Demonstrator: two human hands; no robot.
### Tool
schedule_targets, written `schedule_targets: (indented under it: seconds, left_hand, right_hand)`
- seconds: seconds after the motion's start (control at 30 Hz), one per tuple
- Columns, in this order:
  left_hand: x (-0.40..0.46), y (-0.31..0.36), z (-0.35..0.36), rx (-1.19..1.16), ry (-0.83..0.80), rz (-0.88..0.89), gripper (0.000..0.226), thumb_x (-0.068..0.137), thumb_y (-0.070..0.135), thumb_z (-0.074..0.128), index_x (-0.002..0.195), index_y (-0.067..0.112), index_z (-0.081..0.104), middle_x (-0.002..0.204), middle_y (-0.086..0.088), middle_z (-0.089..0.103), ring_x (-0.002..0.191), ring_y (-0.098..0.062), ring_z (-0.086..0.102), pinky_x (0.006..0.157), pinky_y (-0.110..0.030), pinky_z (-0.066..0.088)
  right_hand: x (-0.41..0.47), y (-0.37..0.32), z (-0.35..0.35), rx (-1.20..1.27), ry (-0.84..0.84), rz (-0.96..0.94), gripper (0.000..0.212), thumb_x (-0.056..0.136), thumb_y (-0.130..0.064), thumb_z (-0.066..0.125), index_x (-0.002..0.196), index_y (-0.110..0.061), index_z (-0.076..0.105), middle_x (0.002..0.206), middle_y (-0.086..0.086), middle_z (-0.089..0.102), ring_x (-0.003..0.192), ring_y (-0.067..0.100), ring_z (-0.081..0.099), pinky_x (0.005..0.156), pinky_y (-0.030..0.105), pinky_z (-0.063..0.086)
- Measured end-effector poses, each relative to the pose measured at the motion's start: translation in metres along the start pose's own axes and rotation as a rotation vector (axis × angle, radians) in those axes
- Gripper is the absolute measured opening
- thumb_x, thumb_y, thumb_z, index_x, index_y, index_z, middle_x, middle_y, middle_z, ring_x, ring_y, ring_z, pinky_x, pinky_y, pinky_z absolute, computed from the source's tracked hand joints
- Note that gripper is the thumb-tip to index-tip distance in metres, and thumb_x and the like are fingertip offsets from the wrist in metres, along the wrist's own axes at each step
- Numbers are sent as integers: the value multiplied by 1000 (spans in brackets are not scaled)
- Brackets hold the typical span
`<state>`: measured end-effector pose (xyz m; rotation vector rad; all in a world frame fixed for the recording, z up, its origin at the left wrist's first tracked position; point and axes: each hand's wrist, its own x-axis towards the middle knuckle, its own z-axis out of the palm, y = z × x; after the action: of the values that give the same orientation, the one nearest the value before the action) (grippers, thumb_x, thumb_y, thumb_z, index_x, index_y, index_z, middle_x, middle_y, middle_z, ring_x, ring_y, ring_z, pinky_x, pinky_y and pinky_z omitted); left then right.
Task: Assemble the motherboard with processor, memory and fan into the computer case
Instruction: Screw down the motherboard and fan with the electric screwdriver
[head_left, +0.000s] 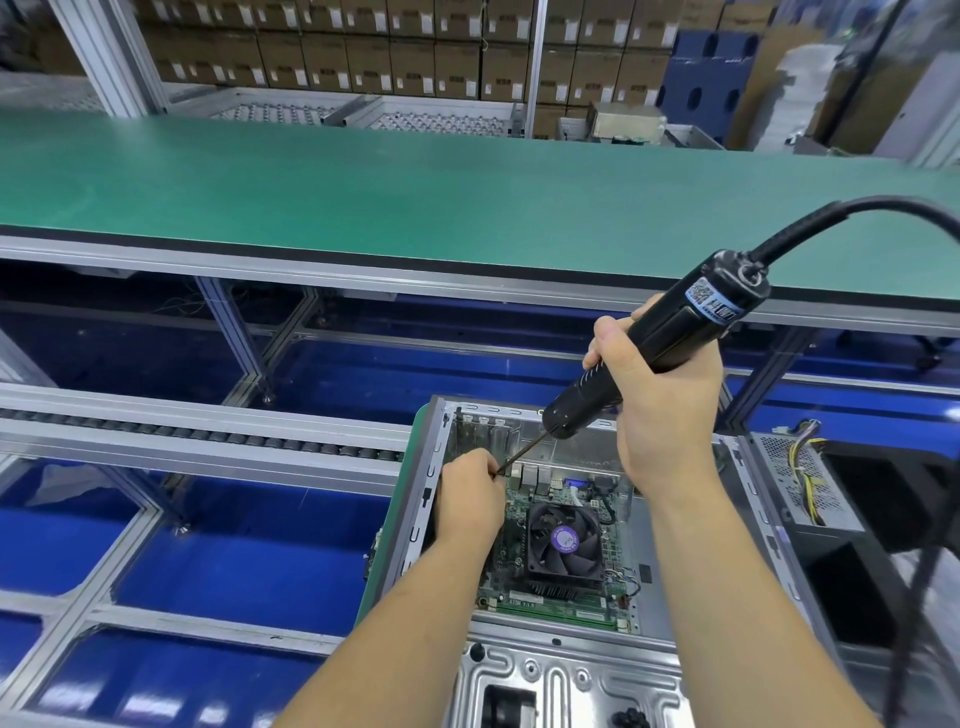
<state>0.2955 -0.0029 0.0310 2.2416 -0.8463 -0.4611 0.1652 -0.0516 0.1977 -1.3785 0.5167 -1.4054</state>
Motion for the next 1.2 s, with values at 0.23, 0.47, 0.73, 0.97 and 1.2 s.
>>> schedule_targets:
  seconds: [0.23,0.47,0.73,0.97,1.2]
  left_hand:
    - [0,-1,0,-33,1,3,11,92,12,66,89,21,61,84,5,64,71,-9,61,58,-22,50]
    - [-1,-1,0,-76,-5,18,24,91,8,68,104,25,58,89,10,62,76,-4,59,55,-14,40]
    - [0,-2,0,-95,-2,10,26,90,7,68,106,25,58,89,10,61,75,-4,57,53,-14,38]
    - [-1,-2,0,-95,5,0,26,91,6,66,107,25,58,91,9,62,77,-6,59,54,-16,42]
    - [-2,-2,-1,-69,18,15,27,91,3,64,104,26,59,88,10,62,78,-9,61,62,-23,54]
  right_hand:
    - [-2,3,0,-1,1,15,15,73,-36,80,77,-40,67,75,-1,66,75,27,62,77,43,54]
    - [0,4,1,-1,10,7,15,74,-36,81,78,-39,67,75,-2,66,74,27,62,78,45,54]
    - [-2,6,1,18,5,6,16,75,-34,81,79,-40,67,75,-5,66,73,27,62,76,43,54]
    - [-2,6,2,14,-3,4,16,75,-34,81,78,-41,66,73,-5,65,72,25,62,75,41,54]
    - [-1,6,1,12,-15,-2,15,75,-34,80,77,-41,66,71,-5,65,71,24,61,76,40,53]
